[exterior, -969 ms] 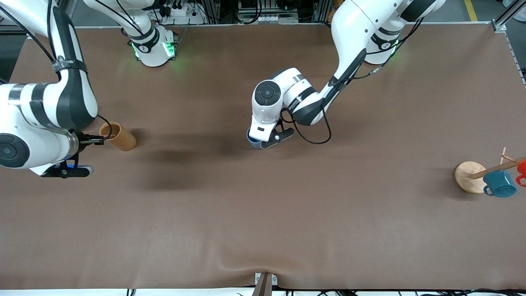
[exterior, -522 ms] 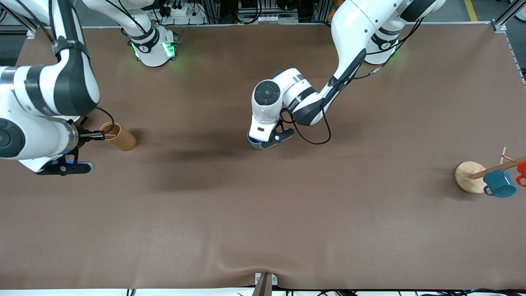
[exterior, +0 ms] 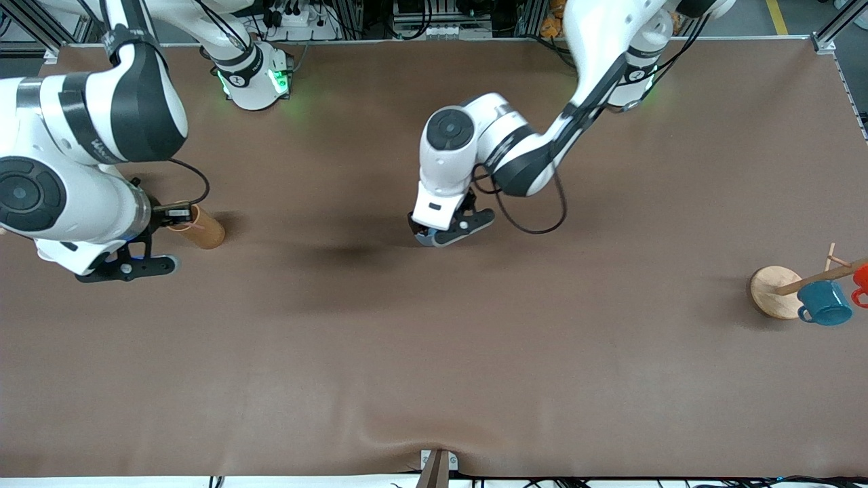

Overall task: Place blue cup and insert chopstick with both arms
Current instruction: 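Carry the blue cup to mid-table while the right gripper pulls the chopstick out, then release the blue cup with the left gripper while the right gripper brings the chopstick, then insert the chopstick into the blue cup while the left gripper returns to rest, then open the right gripper and lift it away from the blue cup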

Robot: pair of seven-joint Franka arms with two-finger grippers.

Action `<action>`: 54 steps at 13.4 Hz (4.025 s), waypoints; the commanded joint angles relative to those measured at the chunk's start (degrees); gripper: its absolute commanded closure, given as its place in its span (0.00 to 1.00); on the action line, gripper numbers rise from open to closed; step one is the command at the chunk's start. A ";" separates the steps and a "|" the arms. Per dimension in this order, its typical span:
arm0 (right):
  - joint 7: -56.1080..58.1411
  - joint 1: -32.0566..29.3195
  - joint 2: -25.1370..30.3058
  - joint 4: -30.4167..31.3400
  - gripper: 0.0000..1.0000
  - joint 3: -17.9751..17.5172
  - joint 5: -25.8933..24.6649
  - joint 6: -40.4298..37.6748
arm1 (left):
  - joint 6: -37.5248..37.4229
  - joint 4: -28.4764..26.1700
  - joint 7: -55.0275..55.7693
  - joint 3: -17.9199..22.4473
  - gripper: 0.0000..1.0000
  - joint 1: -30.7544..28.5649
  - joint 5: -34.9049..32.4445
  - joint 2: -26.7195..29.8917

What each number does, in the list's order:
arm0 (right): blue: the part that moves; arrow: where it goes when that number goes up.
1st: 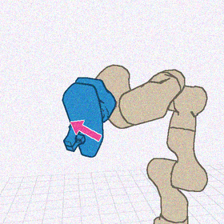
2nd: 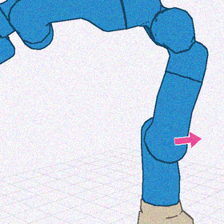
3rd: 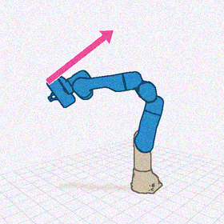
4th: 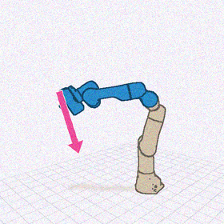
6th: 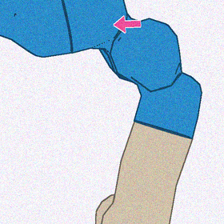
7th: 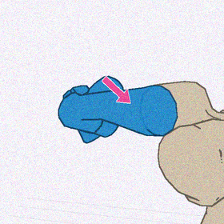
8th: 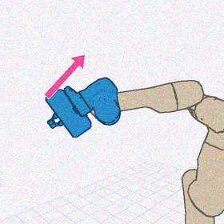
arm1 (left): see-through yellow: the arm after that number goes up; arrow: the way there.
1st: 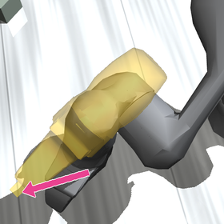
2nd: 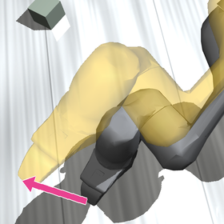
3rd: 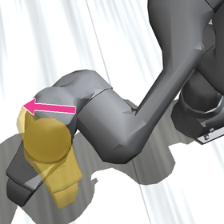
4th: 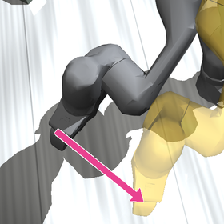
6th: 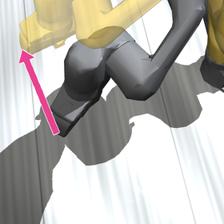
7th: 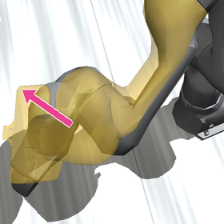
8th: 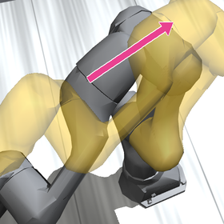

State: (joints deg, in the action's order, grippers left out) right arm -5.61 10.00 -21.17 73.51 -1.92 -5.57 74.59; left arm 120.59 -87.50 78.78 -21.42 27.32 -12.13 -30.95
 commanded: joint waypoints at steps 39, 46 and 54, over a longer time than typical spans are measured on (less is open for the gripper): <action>-69.89 17.78 -4.76 7.44 0.00 -10.12 16.73 29.39 | -32.08 -1.26 -70.68 2.24 0.00 -39.19 12.57 31.65; -67.26 10.31 -4.67 -1.26 0.00 -10.47 16.74 16.31 | -32.35 -5.48 -77.81 22.19 0.00 -23.73 12.31 35.43; -42.05 -1.72 -1.68 -5.66 0.00 -10.12 14.80 3.47 | -31.74 -9.35 -77.73 22.83 0.00 -22.84 12.13 38.78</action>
State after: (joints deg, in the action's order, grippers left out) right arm -53.16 11.49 -23.92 67.67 -11.06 10.34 80.02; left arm 88.38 -94.43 1.67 0.81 3.87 -0.66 5.34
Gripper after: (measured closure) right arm 0.000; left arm 0.000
